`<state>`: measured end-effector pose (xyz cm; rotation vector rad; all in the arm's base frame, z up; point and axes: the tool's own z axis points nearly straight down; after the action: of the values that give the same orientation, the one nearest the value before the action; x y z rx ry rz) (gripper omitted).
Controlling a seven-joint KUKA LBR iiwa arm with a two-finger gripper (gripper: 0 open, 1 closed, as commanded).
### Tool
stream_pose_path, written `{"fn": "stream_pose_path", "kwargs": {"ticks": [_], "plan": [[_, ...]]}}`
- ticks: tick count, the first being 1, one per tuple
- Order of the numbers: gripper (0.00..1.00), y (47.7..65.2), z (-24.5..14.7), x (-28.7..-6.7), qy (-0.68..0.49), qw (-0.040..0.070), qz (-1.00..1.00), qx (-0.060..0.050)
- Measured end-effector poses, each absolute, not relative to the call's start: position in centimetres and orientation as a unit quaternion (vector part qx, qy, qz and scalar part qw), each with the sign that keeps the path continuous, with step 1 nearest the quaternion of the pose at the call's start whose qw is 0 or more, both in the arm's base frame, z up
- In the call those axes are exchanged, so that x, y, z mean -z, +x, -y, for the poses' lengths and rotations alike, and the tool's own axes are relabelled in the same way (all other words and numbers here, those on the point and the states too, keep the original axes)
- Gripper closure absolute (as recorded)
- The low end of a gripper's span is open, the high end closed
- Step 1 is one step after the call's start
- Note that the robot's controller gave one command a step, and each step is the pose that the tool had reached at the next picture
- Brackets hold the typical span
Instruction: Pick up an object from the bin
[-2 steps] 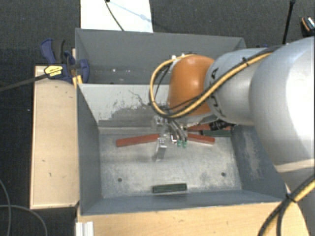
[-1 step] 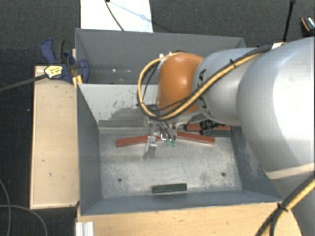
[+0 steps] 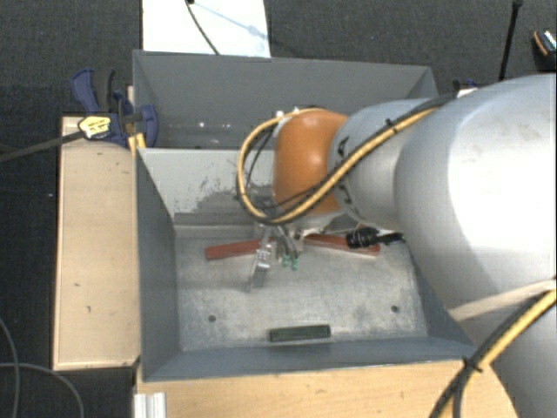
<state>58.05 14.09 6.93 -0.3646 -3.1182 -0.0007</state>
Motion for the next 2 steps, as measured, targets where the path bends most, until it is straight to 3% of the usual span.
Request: {"fn": "stream_pose_path", "kwargs": {"ticks": [1,2], "plan": [[0.00,58.09,-14.08,-6.99,-0.114,0.000,0.993,0.000],[1.00,58.09,-14.09,-7.01,-0.113,0.000,0.994,0.000]]}}
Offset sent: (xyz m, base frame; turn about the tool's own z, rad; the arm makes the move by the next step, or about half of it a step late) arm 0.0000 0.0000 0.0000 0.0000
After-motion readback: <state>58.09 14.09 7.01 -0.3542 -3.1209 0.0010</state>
